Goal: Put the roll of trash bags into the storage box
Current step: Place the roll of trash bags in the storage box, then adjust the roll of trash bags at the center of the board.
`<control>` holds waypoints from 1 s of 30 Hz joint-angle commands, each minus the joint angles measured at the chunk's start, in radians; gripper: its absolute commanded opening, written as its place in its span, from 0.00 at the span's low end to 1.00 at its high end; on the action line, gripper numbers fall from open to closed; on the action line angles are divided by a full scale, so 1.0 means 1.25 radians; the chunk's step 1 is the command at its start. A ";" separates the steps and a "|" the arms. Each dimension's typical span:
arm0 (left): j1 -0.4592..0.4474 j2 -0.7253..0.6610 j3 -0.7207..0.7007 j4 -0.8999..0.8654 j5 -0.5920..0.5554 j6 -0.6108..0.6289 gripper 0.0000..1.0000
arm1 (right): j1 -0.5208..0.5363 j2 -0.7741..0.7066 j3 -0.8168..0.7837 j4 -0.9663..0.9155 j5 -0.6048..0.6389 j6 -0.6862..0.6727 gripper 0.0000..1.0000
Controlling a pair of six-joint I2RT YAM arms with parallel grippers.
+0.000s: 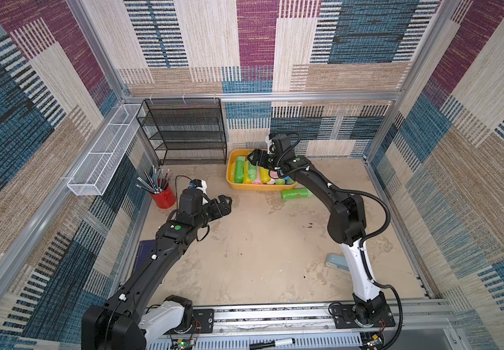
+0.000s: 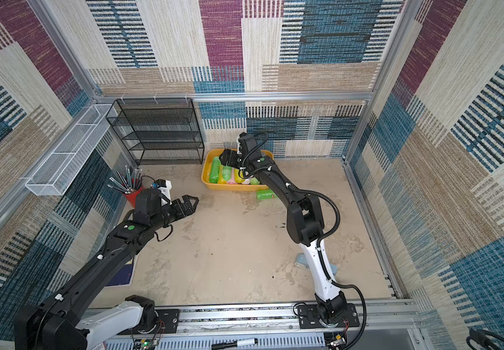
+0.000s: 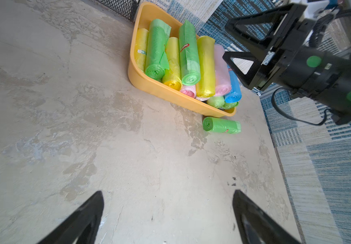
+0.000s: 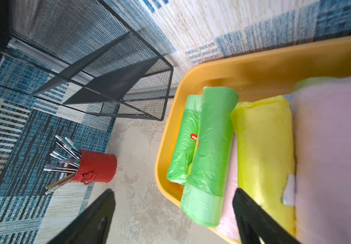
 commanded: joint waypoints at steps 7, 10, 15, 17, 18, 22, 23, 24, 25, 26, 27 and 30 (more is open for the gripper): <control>0.000 0.001 0.017 0.008 0.059 0.011 0.95 | -0.037 -0.232 -0.306 -0.016 0.198 -0.092 0.99; -0.001 0.014 0.029 0.014 0.089 0.004 0.94 | -0.050 -0.324 -0.449 -0.005 0.252 -0.098 0.99; -0.009 0.049 0.053 0.015 0.122 -0.007 0.94 | -0.102 -0.453 -0.678 0.060 0.238 -0.125 0.99; -0.016 0.057 0.055 0.019 0.124 -0.011 0.95 | -0.132 -0.471 -0.714 0.055 0.220 -0.149 0.99; -0.019 0.059 0.054 0.022 0.124 -0.013 0.95 | -0.147 -0.471 -0.718 0.045 0.221 -0.154 0.99; -0.028 0.069 0.055 0.032 0.123 -0.016 0.95 | -0.215 -0.457 -0.712 0.025 0.168 -0.123 0.99; -0.029 0.072 0.058 0.032 0.123 -0.014 0.95 | -0.226 -0.449 -0.712 0.037 0.156 -0.118 0.99; -0.029 0.073 0.060 0.031 0.122 -0.012 0.95 | -0.233 -0.436 -0.706 0.044 0.149 -0.120 0.99; -0.029 0.074 0.063 0.028 0.122 -0.011 0.95 | -0.239 -0.419 -0.692 0.041 0.142 -0.127 0.99; -0.029 0.076 0.064 0.025 0.122 -0.010 0.96 | -0.243 -0.391 -0.665 0.024 0.141 -0.138 0.99; -0.029 0.075 0.065 0.022 0.122 -0.009 0.96 | -0.245 -0.361 -0.633 0.000 0.148 -0.144 0.99; -0.030 0.067 0.061 0.020 0.120 -0.009 0.96 | -0.247 -0.271 -0.550 -0.052 0.166 -0.158 0.99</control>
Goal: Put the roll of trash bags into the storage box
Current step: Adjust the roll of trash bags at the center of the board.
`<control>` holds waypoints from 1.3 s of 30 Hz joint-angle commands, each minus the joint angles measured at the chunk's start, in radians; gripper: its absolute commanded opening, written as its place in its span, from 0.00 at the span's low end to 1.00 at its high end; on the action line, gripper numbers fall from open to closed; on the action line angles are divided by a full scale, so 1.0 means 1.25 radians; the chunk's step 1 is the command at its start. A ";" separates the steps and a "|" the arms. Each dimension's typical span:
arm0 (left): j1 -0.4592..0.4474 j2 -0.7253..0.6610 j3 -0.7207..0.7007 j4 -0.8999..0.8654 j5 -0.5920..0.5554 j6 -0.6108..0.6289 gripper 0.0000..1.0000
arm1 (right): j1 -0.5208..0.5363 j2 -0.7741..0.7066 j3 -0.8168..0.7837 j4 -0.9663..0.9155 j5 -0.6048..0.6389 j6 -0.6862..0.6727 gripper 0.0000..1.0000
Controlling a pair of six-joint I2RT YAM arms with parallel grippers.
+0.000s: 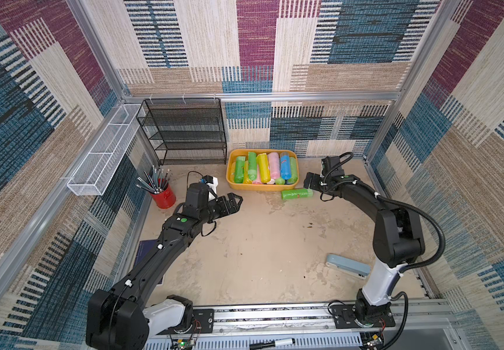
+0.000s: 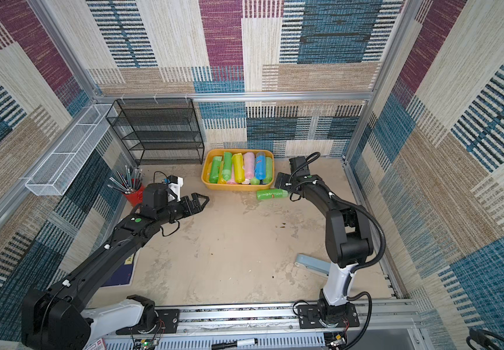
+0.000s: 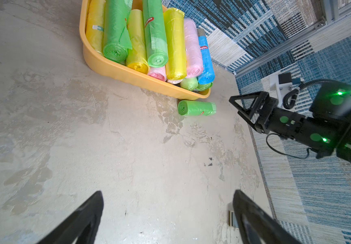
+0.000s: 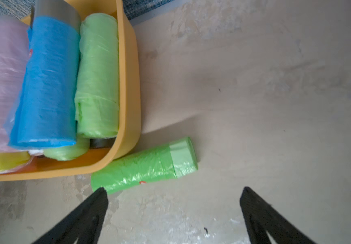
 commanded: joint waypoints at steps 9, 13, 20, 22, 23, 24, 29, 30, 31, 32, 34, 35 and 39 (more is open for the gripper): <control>0.000 -0.034 -0.015 -0.006 -0.020 0.010 0.96 | -0.008 0.196 0.220 -0.098 0.053 -0.034 0.99; 0.000 -0.040 -0.018 -0.014 -0.024 0.016 0.97 | -0.008 0.231 0.275 -0.132 0.065 -0.087 0.99; 0.000 -0.032 -0.021 -0.010 -0.033 0.022 0.97 | -0.009 0.276 0.326 -0.206 0.125 -0.101 0.99; 0.000 -0.028 -0.020 -0.008 -0.030 0.022 0.97 | -0.009 0.280 0.324 -0.211 0.122 -0.099 0.99; 0.000 -0.025 -0.019 -0.008 -0.028 0.022 0.97 | -0.009 0.282 0.324 -0.213 0.118 -0.098 0.99; 0.000 -0.023 -0.019 -0.010 -0.028 0.022 0.97 | -0.009 0.284 0.323 -0.220 0.118 -0.099 0.99; 0.000 -0.023 -0.019 -0.014 -0.032 0.027 0.97 | -0.009 0.264 0.290 -0.221 0.100 -0.098 0.99; 0.000 -0.024 -0.023 -0.010 -0.034 0.027 0.97 | -0.009 0.258 0.277 -0.214 0.079 -0.101 0.98; 0.000 -0.024 -0.027 -0.003 -0.037 0.025 0.97 | -0.009 0.251 0.268 -0.212 0.061 -0.102 0.96; 0.000 -0.025 -0.032 0.004 -0.039 0.022 0.97 | -0.008 0.246 0.263 -0.216 0.049 -0.099 0.94; 0.000 -0.023 -0.035 0.015 -0.037 0.018 0.98 | -0.002 0.231 0.244 -0.220 0.049 -0.093 0.93; 0.000 -0.022 -0.033 0.015 -0.036 0.019 0.98 | 0.004 0.215 0.224 -0.212 0.051 -0.093 0.92; 0.002 -0.018 -0.028 0.006 -0.044 0.026 0.98 | 0.021 0.164 0.152 -0.188 0.038 -0.084 0.92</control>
